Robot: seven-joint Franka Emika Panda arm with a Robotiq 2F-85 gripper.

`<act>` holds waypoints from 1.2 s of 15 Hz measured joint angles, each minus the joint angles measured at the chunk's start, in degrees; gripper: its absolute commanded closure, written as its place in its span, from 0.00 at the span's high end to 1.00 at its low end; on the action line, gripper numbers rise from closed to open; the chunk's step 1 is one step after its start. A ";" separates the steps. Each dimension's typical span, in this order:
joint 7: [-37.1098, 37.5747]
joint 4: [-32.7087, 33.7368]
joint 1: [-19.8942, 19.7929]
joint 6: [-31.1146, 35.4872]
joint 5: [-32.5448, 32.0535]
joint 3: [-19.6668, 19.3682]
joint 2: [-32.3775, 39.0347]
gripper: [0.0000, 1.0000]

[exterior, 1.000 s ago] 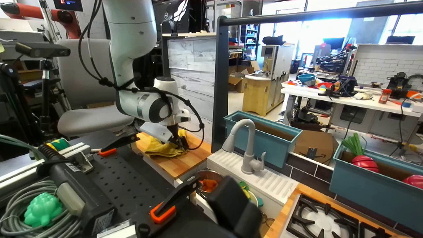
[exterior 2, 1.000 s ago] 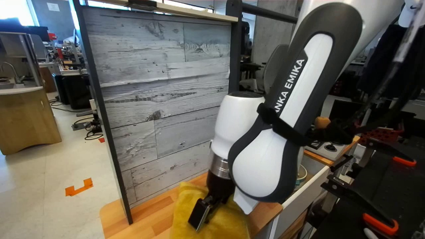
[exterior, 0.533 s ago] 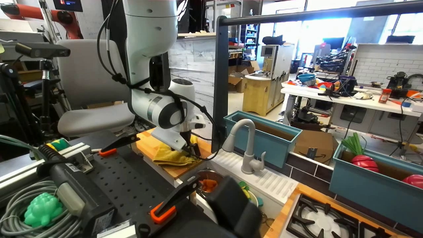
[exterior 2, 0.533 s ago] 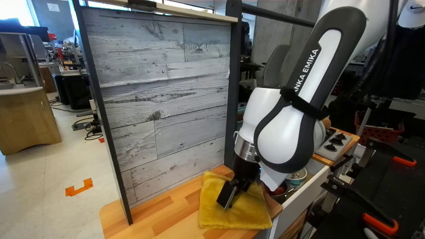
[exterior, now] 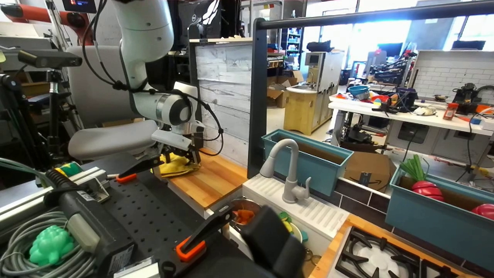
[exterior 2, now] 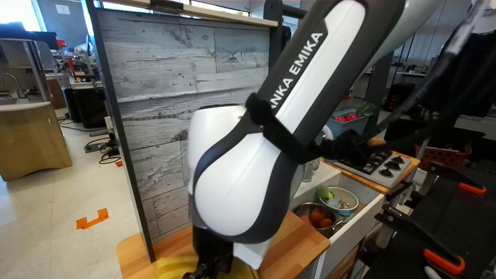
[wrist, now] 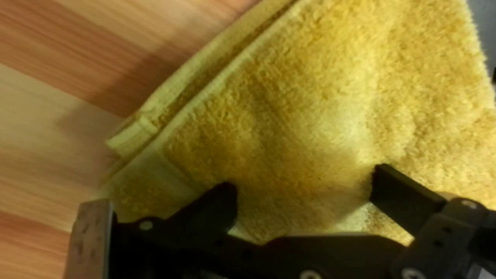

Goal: Pick the objects on the counter and the stove and put them in the pots in the sink, then wipe the counter with the cloth

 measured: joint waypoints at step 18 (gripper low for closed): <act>3.09 -9.46 0.67 16.67 -6.29 -11.94 -2.68 1.00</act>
